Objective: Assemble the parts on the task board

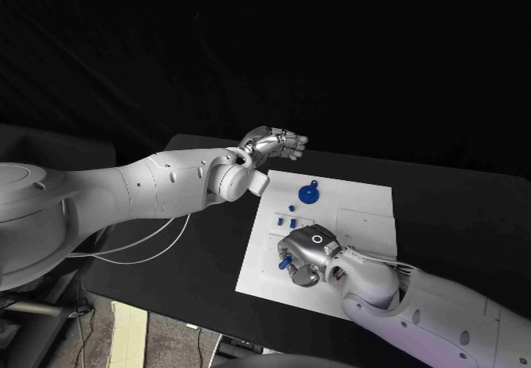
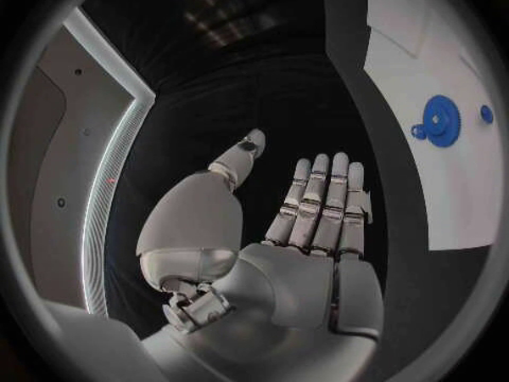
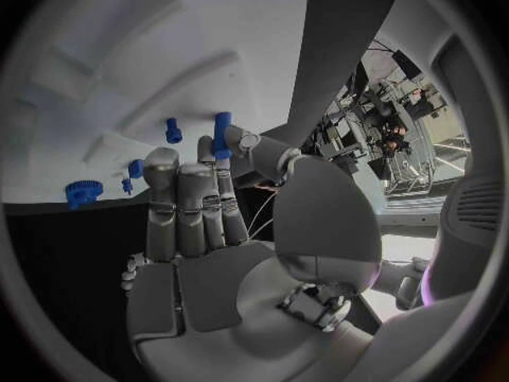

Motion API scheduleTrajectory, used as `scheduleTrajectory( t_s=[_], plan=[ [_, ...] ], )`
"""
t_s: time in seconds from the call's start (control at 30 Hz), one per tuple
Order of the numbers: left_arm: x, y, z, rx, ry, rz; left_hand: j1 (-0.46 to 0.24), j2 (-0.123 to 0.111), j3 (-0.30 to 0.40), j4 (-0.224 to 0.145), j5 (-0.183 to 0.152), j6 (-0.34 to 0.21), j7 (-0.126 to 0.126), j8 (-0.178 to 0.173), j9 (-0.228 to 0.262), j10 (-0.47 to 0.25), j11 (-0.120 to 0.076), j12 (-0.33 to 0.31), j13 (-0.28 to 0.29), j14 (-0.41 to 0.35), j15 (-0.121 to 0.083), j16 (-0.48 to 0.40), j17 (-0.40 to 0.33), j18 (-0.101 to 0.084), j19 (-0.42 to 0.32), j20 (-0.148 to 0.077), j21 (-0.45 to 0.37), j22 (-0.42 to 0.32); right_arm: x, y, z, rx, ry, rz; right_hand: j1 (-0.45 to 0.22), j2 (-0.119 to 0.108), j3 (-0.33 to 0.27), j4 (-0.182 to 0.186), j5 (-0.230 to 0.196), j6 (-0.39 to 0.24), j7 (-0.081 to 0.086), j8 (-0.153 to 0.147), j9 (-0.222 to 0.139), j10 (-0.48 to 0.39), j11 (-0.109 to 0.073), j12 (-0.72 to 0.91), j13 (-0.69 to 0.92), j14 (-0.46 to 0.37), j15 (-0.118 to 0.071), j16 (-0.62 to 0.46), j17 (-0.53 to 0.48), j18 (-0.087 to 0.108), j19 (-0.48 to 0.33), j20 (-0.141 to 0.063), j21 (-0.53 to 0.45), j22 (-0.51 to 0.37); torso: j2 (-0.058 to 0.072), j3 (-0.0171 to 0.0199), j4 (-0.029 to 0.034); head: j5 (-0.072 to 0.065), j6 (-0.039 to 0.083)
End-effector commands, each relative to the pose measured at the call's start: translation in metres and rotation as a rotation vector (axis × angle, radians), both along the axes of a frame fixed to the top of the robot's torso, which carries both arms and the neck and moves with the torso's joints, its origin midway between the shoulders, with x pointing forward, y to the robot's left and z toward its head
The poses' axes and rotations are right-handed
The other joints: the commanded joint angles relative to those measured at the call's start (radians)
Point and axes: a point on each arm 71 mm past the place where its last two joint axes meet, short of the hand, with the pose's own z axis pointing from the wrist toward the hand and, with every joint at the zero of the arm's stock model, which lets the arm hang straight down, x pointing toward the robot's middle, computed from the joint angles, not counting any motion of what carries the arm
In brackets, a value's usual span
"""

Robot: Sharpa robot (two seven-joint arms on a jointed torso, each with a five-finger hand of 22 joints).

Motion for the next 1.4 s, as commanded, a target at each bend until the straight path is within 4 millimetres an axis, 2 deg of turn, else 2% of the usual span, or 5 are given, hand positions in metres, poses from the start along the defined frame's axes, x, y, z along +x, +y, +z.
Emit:
scheduleTrajectory(
  t_s=[0.03,0.47,1.03,1.2,1.4],
  plan=[
    [0.000,-0.002,0.002,-0.013,-0.010,-0.012,0.000,0.003,-0.005,0.001,-0.006,0.003,0.012,0.005,-0.001,0.002,0.001,0.003,-0.001,0.003,-0.001,-0.004,0.001,0.016,0.005,0.002,-0.007,0.001,-0.002,0.002,-0.002,-0.030,0.001,0.007,-0.001,0.008,0.004,-0.002,0.003,0.010,0.000,0.004,0.001,0.039,-0.009,0.003,0.002,-0.005,-0.010,-0.002,0.000,0.100,0.002,-0.006,0.004,0.018,0.000,0.0000,-0.0002,0.000,0.000],
    [0.000,-0.004,0.002,-0.013,-0.009,-0.014,0.001,0.003,-0.005,0.001,-0.006,0.003,0.011,0.005,-0.001,0.001,0.001,0.002,-0.001,0.003,0.000,-0.004,0.001,0.016,0.006,0.002,-0.008,0.001,-0.008,0.012,-0.007,-0.063,0.007,0.030,-0.003,0.009,0.003,-0.003,0.003,0.010,0.000,0.004,0.002,0.038,-0.009,0.002,0.002,-0.005,-0.010,-0.002,0.000,0.100,0.001,-0.005,0.005,0.018,0.001,-0.0005,0.0011,-0.004,-0.001],
    [0.000,-0.004,0.002,-0.013,-0.009,-0.015,0.001,0.003,-0.006,0.001,-0.006,0.003,0.011,0.005,-0.001,0.001,0.001,0.002,-0.002,0.003,0.000,-0.004,0.001,0.016,0.006,0.002,-0.008,0.001,-0.008,0.011,-0.009,-0.044,0.024,0.026,-0.014,0.002,0.004,-0.007,0.010,0.006,0.002,-0.001,0.001,0.032,-0.006,-0.002,0.003,-0.008,-0.007,-0.006,-0.001,0.100,-0.004,-0.002,0.003,0.017,0.000,0.0001,0.0002,-0.004,-0.004],
    [0.000,-0.004,0.002,-0.013,-0.009,-0.014,0.001,0.003,-0.006,0.001,-0.006,0.003,0.011,0.005,-0.001,0.001,0.001,0.002,-0.002,0.003,0.000,-0.004,0.001,0.016,0.006,0.002,-0.009,0.002,-0.008,0.011,-0.008,-0.012,0.039,0.022,-0.057,-0.027,-0.049,-0.018,0.057,-0.024,0.016,-0.023,-0.006,-0.003,0.007,-0.023,-0.002,-0.006,0.005,-0.009,-0.004,0.100,-0.005,0.002,0.004,0.017,0.000,0.0003,-0.0003,-0.004,-0.004],
    [0.000,-0.003,0.002,-0.013,-0.008,-0.014,0.001,0.003,-0.006,0.001,-0.006,0.003,0.011,0.005,-0.001,0.001,0.001,0.002,-0.002,0.003,0.000,-0.004,0.002,0.016,0.006,0.002,-0.009,0.002,-0.006,0.009,-0.005,0.036,0.033,0.007,-0.085,-0.056,-0.127,-0.033,0.018,-0.109,0.053,-0.072,-0.026,-0.097,0.041,-0.076,-0.026,-0.007,0.038,-0.006,-0.003,0.100,-0.005,0.002,0.003,0.015,0.000,0.0006,-0.0003,-0.004,-0.004]
  ],
)
